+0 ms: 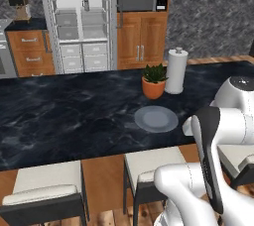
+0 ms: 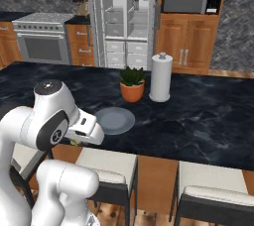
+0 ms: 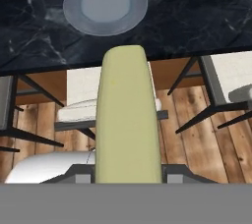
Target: Retrieve the butter from the fridge and place it on a plate on the dining table. Then retrieve the butter knife by the fridge and place it near the plate.
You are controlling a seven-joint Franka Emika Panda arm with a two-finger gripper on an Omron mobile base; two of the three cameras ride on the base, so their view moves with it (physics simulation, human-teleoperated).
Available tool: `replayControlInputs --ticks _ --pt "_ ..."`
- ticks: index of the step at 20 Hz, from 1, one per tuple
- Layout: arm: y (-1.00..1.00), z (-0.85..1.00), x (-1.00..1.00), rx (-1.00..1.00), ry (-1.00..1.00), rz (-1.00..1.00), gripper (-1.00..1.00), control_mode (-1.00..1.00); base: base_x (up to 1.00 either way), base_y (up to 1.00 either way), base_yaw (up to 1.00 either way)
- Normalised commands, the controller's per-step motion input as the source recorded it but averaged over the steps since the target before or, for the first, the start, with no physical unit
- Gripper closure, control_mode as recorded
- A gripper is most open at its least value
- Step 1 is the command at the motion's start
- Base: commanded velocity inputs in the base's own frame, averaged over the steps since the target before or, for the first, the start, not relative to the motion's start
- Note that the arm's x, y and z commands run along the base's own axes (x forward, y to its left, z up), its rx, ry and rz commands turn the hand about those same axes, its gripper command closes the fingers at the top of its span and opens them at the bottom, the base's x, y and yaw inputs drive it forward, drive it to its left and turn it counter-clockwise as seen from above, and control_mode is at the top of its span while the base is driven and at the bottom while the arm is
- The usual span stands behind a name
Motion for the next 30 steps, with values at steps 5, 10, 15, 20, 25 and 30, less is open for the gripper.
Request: replayControlInputs --ticks 5,10,15,20,25,30 --pt "0.0 0.0 0.0 0.0 0.0 0.0 1.0 1.0 0.1 0.06 0.0" --pt "0.01 0.0 0.34 0.0 0.0 0.0 1.0 -1.0 0.02 0.0 0.0" --pt "0.1 0.0 0.73 0.0 0.0 0.0 1.0 -1.0 0.0 0.0 0.0" --pt "0.03 0.0 0.82 0.0 0.02 0.0 1.0 -1.0 0.0 0.0 0.0" --pt "0.0 -0.13 0.9 0.0 0.06 0.0 1.0 -1.0 0.0 0.0 0.0" --pt "0.0 -0.41 0.81 0.0 0.0 0.0 1.0 -1.0 0.0 0.0 0.0"
